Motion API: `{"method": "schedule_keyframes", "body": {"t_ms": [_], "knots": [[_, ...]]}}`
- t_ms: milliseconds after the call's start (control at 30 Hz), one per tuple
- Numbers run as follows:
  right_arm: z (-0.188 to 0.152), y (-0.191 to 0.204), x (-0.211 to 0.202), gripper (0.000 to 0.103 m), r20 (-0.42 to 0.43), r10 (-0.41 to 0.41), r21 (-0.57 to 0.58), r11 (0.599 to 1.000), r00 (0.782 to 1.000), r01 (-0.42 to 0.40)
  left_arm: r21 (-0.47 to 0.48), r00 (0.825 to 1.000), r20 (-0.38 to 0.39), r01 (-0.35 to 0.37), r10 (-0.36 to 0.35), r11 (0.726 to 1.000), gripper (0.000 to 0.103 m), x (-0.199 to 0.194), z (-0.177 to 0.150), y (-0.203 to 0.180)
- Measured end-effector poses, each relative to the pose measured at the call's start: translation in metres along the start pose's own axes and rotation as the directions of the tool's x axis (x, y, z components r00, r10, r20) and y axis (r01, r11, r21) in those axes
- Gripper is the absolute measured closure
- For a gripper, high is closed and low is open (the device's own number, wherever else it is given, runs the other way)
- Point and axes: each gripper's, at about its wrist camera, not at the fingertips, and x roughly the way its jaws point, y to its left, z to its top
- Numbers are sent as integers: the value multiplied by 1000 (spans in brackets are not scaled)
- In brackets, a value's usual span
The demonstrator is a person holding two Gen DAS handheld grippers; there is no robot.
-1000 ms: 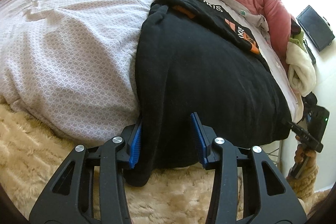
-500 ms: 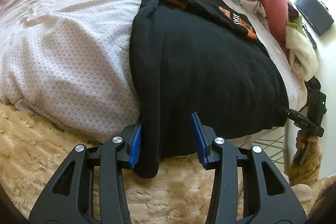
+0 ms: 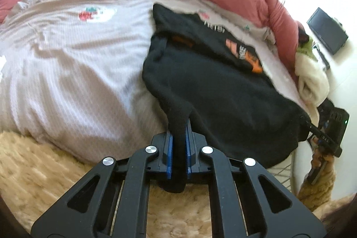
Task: Fold small clothes
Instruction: 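Lift the hem with both grippers and fold it over toward the collar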
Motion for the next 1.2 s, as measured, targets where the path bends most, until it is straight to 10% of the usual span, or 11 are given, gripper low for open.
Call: {"method": "schedule_keyframes", "body": {"t_ms": [633,1200], "knots": [[67,-22,-16,95,254,-37,122,993,967,6,-92,985,163,77,-61,993,100,-10,91,6],[129,-44,18,95,276,-143,167,981,951,99,-96,981,189,54,-35,994,100,22,173,-5]]}}
